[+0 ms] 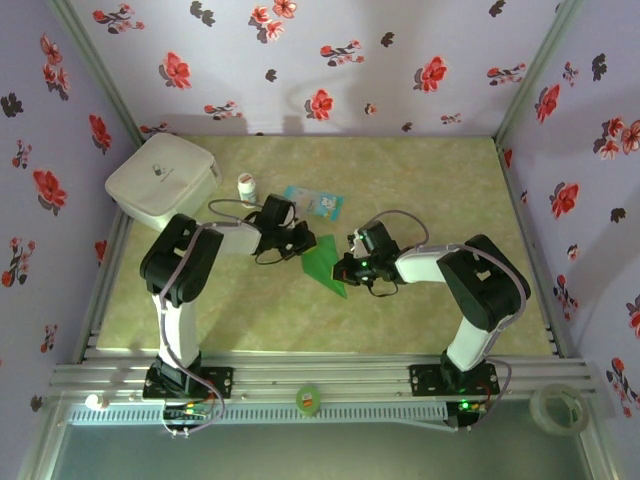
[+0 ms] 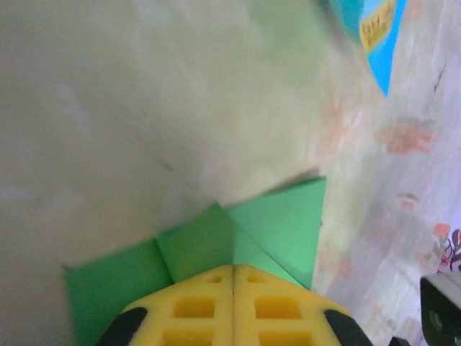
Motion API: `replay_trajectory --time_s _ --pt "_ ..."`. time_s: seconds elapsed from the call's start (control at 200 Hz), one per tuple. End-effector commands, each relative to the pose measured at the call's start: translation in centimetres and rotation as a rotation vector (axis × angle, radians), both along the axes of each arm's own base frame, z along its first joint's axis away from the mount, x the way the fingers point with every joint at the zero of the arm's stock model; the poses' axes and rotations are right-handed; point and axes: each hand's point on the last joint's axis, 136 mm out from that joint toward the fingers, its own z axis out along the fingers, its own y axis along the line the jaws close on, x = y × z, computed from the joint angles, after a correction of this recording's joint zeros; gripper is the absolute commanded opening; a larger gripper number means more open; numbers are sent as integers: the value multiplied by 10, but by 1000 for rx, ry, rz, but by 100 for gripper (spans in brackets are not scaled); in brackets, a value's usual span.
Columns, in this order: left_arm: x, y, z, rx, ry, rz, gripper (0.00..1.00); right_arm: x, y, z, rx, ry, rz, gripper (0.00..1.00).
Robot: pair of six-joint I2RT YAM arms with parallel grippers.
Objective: Fold a paper plane with a square sheet of paper (pick it up from the middle)
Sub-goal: Fourth fold the wing at the center of the table.
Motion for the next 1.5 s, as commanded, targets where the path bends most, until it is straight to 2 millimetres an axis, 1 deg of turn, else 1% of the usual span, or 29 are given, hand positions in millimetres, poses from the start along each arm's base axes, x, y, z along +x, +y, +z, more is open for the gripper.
replay_trajectory --time_s 0.0,0.165,0.25,0.36,0.545,0.665,0.745,0.825,0.885,0.97,1.065,1.155,1.275,1.425,1.495 --pt "19 36 -26 131 2 63 3 -43 -38 -49 -184 191 5 0" --pt "26 39 -24 147 -5 53 3 -48 -39 -50 -187 196 40 0" --pt "31 39 -19 147 -17 49 3 -52 -41 -50 -199 202 64 0" --pt "36 36 -7 146 -38 41 3 -54 -41 -49 -200 203 87 0" --pt "43 33 29 116 -110 38 4 -52 -42 -48 -202 199 88 0" --pt "34 27 55 90 -154 23 6 -49 -41 -46 -198 194 82 0" --pt "21 20 64 76 -164 -2 7 -46 -39 -44 -194 191 76 0" --pt "3 3 68 46 -164 -47 7 -44 -38 -44 -189 187 67 0" --pt "-11 -11 66 24 -150 -84 7 -44 -37 -43 -184 189 64 0" --pt "-30 -29 57 -1 -124 -128 7 -42 -36 -41 -177 183 58 0" --pt "-44 -41 42 5 -96 -162 6 -39 -35 -38 -170 176 52 0" --pt "-49 -41 22 16 -61 -159 6 -38 -33 -35 -162 171 51 1" --pt "-52 -30 1 63 -32 -144 5 -33 -27 -27 -134 157 49 2" --pt "-55 -13 -20 135 -13 -147 5 -19 -8 4 -44 112 52 4" --pt "-56 -9 -26 142 -5 -141 5 -13 2 19 -8 85 60 5"
